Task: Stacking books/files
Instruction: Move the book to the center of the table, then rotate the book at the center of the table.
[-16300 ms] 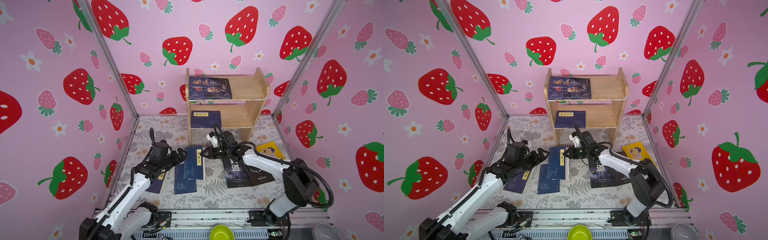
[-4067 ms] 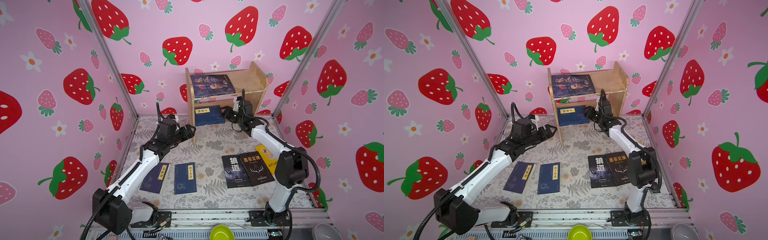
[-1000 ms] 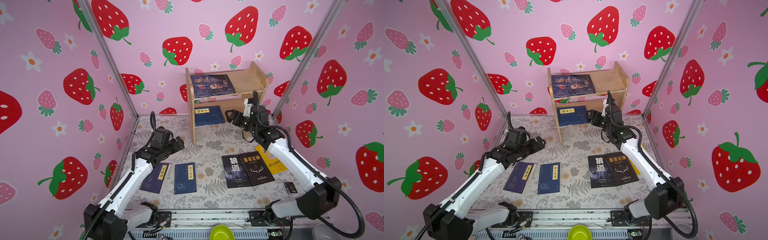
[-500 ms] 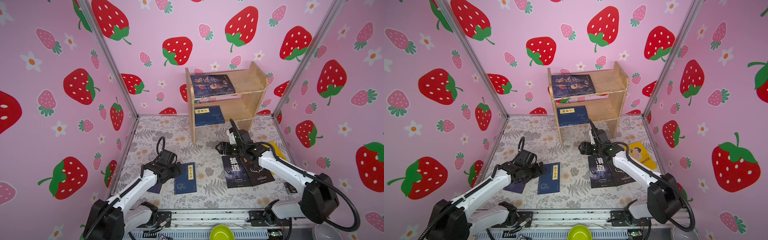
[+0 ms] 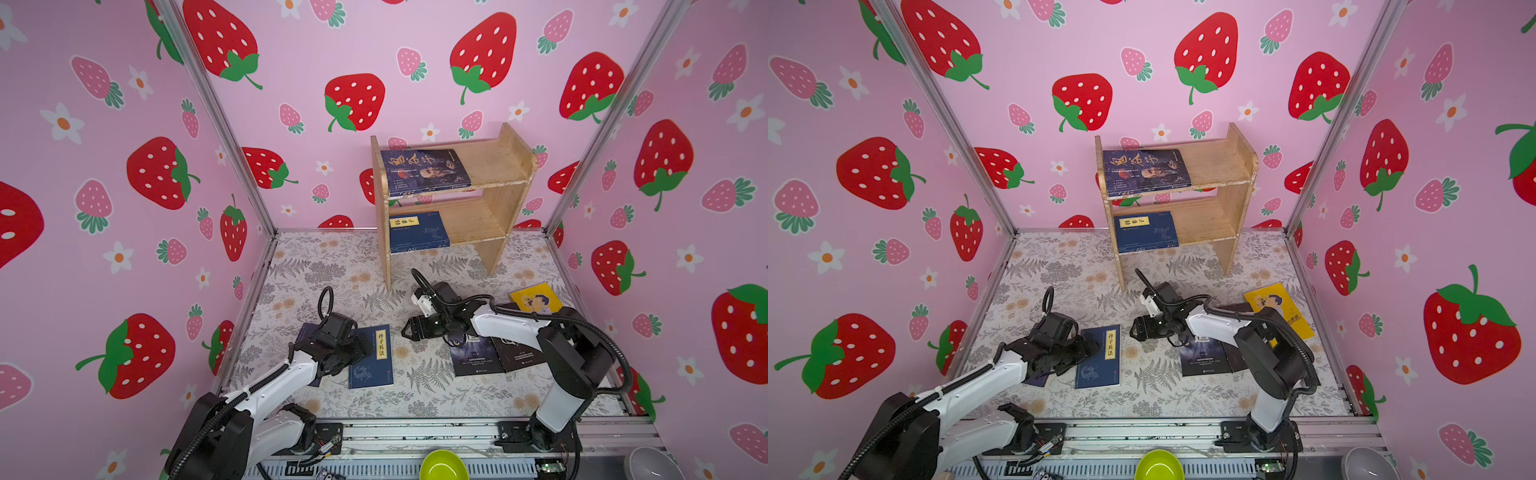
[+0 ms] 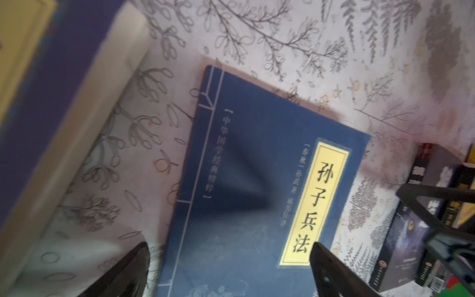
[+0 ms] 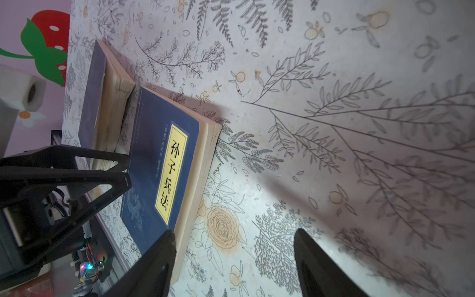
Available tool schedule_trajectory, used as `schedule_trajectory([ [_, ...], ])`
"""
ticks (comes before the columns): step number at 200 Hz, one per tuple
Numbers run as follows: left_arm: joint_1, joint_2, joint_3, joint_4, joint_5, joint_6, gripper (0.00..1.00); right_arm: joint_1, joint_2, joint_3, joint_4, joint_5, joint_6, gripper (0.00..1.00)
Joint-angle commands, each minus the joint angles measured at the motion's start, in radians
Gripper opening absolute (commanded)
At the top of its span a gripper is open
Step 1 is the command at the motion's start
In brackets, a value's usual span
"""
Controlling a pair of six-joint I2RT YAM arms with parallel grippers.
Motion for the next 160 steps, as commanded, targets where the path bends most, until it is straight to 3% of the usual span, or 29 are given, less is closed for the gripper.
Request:
schedule_trajectory([
  [1, -0.016, 0.058, -0.010, 0.059, 0.058, -0.012, 0.97, 0.011, 0.026, 0.032, 0.025, -0.003, -0.023, 0.74],
  [52, -0.042, 0.125, 0.034, 0.190, 0.122, -0.062, 0.95, 0.012, 0.082, 0.051, 0.031, 0.027, -0.011, 0.66],
  [132, -0.073, 0.187, 0.068, 0.238, 0.202, -0.109, 0.95, 0.011, 0.111, 0.046, 0.031, 0.072, 0.015, 0.38],
  [160, -0.075, 0.187, 0.080, 0.245, 0.220, -0.109, 0.95, 0.007, 0.137, 0.116, 0.018, 0.078, -0.012, 0.36],
])
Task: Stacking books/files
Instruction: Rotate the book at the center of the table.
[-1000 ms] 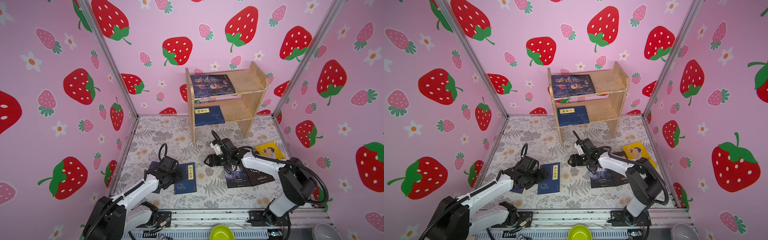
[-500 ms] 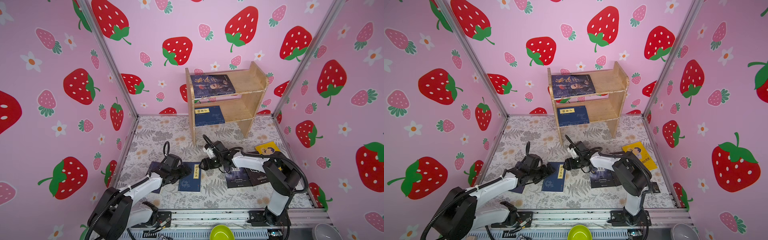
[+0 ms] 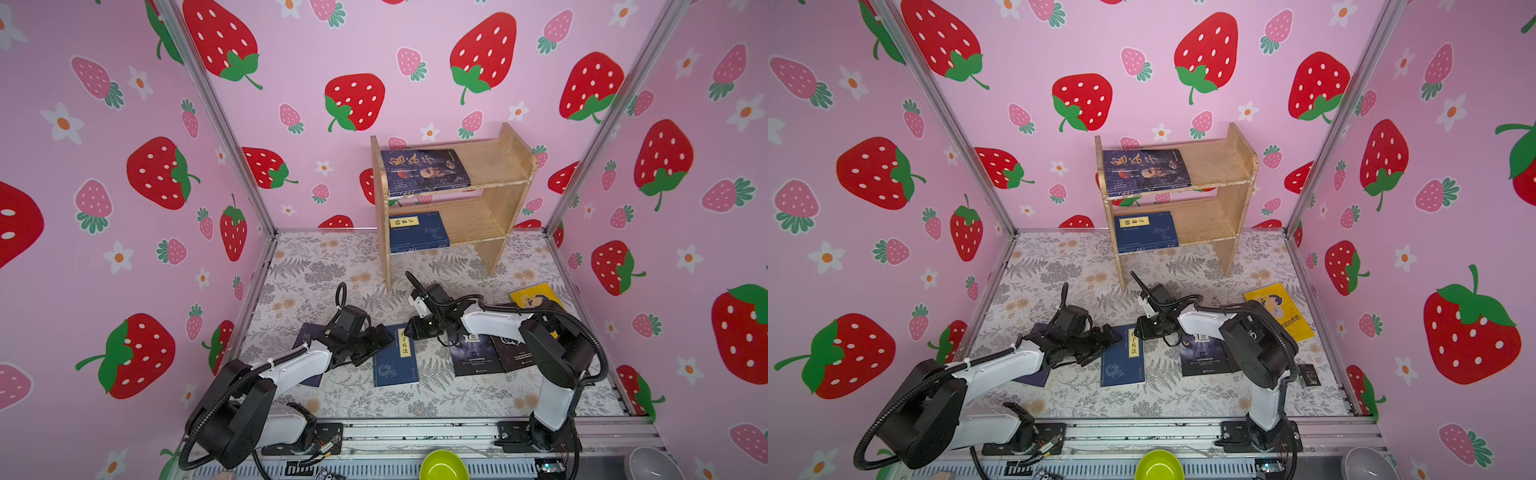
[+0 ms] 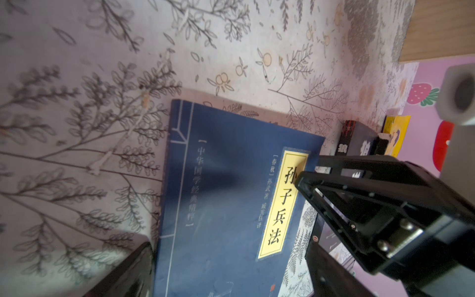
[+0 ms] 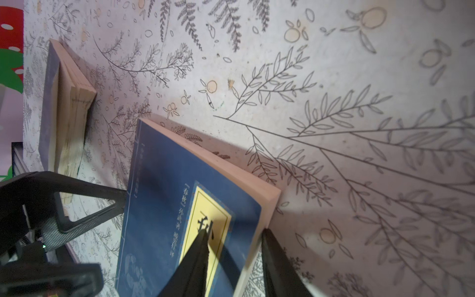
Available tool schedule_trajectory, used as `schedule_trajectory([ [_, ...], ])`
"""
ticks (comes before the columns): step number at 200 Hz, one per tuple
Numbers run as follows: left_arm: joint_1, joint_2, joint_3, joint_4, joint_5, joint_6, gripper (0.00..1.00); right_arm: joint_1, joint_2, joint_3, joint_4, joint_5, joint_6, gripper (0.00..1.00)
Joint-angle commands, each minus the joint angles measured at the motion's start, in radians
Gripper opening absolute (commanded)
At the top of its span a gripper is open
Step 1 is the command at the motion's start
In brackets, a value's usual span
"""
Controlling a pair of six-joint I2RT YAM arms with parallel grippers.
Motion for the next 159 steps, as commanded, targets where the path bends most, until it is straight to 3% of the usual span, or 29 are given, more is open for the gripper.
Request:
schedule_trajectory([
  [1, -0.007, 0.010, 0.037, -0.005, 0.042, -0.021, 0.95, 0.002, 0.036, 0.071, 0.000, 0.010, -0.024, 0.36],
  [35, -0.006, -0.010, 0.057, -0.065, -0.004, -0.028, 0.95, -0.021, 0.035, 0.153, -0.074, 0.066, -0.072, 0.38],
  [69, -0.007, -0.023, 0.094, -0.227, -0.108, -0.035, 0.95, -0.025, -0.016, 0.104, -0.134, 0.136, -0.090, 0.40],
  [159, -0.057, 0.123, 0.184, -0.206, -0.112, -0.046, 0.93, 0.002, -0.028, -0.028, -0.071, 0.155, -0.103, 0.33],
])
